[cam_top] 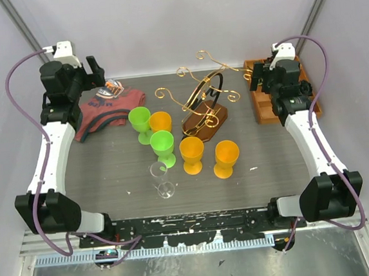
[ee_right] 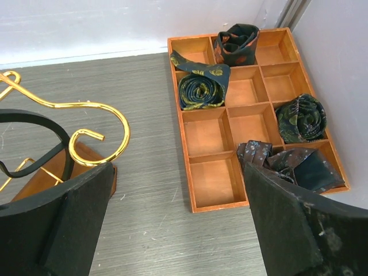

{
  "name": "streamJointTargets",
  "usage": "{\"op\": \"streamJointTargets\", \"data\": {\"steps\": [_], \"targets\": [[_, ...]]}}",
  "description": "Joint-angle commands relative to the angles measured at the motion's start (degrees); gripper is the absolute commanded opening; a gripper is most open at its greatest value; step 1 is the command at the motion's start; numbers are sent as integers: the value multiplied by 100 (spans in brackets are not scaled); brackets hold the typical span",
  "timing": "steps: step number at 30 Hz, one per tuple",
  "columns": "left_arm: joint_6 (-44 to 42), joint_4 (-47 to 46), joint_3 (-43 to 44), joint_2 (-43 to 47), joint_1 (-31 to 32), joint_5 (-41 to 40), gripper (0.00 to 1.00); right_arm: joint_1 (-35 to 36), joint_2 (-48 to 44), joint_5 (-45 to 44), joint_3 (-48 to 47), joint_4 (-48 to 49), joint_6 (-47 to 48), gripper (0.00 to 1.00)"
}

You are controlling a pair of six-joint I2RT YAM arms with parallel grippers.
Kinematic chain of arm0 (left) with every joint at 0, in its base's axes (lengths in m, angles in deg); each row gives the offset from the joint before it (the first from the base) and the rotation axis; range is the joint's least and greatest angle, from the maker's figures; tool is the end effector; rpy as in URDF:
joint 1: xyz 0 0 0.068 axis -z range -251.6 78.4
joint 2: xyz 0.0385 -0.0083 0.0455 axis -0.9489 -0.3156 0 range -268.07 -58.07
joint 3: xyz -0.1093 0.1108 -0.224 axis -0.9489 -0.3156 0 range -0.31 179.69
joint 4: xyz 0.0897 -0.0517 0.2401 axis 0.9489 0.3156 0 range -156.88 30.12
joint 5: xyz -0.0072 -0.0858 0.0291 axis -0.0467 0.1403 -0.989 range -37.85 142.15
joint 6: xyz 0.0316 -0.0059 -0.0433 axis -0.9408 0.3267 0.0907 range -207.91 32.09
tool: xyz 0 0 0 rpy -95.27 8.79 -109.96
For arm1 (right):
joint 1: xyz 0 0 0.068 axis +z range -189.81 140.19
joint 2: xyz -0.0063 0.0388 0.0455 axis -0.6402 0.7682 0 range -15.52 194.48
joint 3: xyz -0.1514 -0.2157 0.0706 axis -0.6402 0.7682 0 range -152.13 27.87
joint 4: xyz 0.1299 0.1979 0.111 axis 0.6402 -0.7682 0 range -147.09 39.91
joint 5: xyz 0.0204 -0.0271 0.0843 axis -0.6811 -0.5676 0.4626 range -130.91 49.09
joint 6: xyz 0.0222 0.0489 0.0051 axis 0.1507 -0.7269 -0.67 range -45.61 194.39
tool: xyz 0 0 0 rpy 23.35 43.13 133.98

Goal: Place the wine glass upside down on the wine glass rack

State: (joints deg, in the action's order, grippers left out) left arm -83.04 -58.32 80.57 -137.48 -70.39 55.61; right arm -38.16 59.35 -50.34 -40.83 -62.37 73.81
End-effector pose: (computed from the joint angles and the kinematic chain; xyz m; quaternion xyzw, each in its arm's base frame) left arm 0.3235 -0.0089 0.4257 -0.0039 0.7494 -0.0577 0.6596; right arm 0.3046 0.0030 0.3671 0.0405 0.8089 -0.0554 0.5839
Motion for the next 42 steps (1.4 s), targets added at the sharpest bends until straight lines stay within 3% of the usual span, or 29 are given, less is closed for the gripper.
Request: {"op": "streamJointTargets", "data": {"steps": [1, 11, 17, 20, 26, 35, 42], "targets": [[37, 507, 424, -342, -15, 583, 98, -24, -315, -192, -357, 91, 56, 100], [259, 431, 842, -818, -16, 1703, 98, -24, -337, 77, -885, -678, 608, 100], [143, 735, 862, -890, -9, 2164, 98, -19, -278, 795, -1491, -2117, 416, 100], [-62, 1059, 959, -906, 128, 2323, 98, -17, -507, 1383, -1239, -2585, 147, 97], [-823, 1747, 1806, -1144, 1041, 2143, 98, -3, -1105, 1829, -186, -2933, -294, 92], [-205, 1510, 2667, -1696, 1172, 2500, 98, 263, -1801, 2250, 765, -3025, -1100, 87], [-161, 1529, 2675, -1778, 1267, 2499, 98, 1144, -2009, 1755, 1134, -3167, -1657, 85]]}}
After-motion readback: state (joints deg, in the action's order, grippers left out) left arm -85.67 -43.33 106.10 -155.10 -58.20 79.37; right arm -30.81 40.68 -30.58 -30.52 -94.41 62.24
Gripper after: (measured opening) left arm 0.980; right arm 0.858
